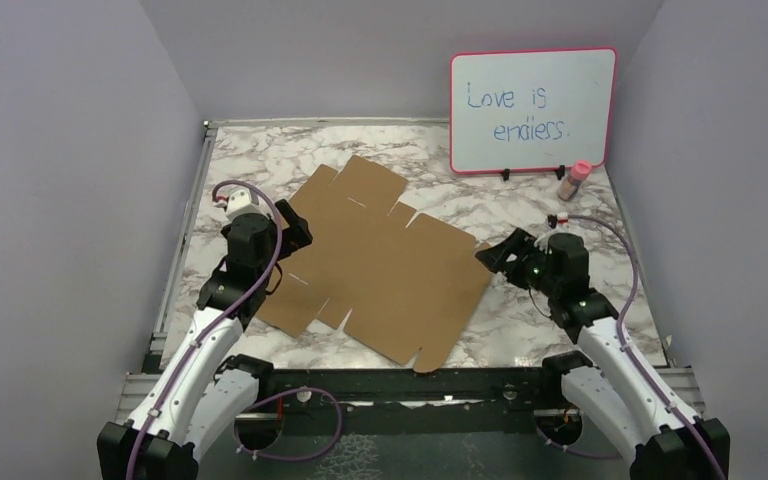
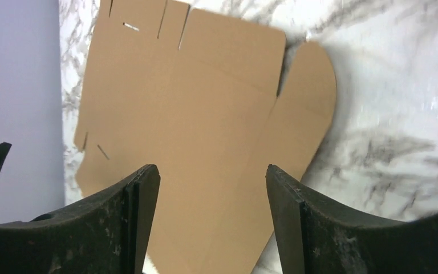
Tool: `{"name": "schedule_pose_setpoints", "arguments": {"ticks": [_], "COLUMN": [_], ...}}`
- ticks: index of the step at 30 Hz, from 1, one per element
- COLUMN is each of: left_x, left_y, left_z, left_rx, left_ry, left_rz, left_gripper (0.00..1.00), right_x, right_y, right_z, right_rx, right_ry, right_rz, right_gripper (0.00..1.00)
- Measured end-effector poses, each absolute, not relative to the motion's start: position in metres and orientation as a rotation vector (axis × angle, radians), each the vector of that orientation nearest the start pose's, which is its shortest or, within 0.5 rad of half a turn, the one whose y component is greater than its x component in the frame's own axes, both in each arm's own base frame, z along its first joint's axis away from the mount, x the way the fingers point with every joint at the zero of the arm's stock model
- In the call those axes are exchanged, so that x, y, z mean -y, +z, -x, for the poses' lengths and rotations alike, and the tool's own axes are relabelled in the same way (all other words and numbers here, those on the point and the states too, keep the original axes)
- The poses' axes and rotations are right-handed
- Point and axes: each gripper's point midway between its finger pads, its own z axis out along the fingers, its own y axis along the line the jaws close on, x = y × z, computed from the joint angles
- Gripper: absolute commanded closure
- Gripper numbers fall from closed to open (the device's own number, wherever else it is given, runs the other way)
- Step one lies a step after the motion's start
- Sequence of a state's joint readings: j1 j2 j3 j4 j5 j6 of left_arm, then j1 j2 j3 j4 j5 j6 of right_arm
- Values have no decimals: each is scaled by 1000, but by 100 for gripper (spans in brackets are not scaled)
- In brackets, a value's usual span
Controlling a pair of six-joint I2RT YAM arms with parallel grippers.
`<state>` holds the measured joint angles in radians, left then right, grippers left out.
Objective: Fold the paper box
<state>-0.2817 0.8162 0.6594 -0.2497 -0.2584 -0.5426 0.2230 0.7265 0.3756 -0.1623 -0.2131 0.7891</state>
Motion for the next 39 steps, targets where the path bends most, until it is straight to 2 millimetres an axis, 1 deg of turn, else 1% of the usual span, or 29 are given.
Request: {"name": "schedule_pose_setpoints", "arguments": {"ticks": [2,4,5,7,9,12,14,16,17,18,19,20,24,27,31,37,39], "left_x": [61,60,60,59,58,54,47,38,34,27,22,15,-1,-6,-9,-9,-9], "left_y": [184,166,156,142,131,123,116,109,105,99,93,87,68,58,48,34,32], "left_z": [-294,-288,-285,-280,-276,-273,-270,-265,-263,-260,-257,-253,-240,-231,-226,-224,-224], "left_rx": [-1947,-1985,-2009,-2050,-2083,-2101,-2103,-2109,-2112,-2115,-2120,-2125,-2146,-2168,-2185,-2231,-2239], "left_ry": [-295,-294,-291,-282,-270,-249,-221,-186,-171,-152,-134,-113,-53,-18,6,42,47], "left_rz": [462,502,522,552,588,643,699,752,780,820,853,894,1017,1079,1120,1134,1135], "left_gripper": [1,1,1,1,1,1,1,1,1,1,1,1,1,1,1,1,1], "right_x": [-123,-124,-126,-129,-134,-143,-150,-158,-162,-165,-168,-172,-185,-195,-204,-208,-210], "right_y": [128,133,130,125,122,118,115,110,107,114,102,99,88,83,73,46,46], "right_z": [-257,-269,-275,-287,-299,-322,-338,-354,-361,-368,-375,-380,-394,-400,-407,-402,-402], "right_rx": [-2130,-2145,-2167,-2206,-2233,-2250,-2256,-2263,-2266,-2243,-2269,-2273,-2283,-2288,-2301,-2365,-2362], "right_ry": [777,740,720,695,686,691,702,721,732,744,751,762,787,799,809,808,812], "right_rz": [-394,-325,-283,-216,-155,-63,-4,40,54,74,78,90,132,171,202,222,234], "right_gripper": [19,15,14,13,12,10,8,2,0,0,0,0,0,0,0,0,0]}}
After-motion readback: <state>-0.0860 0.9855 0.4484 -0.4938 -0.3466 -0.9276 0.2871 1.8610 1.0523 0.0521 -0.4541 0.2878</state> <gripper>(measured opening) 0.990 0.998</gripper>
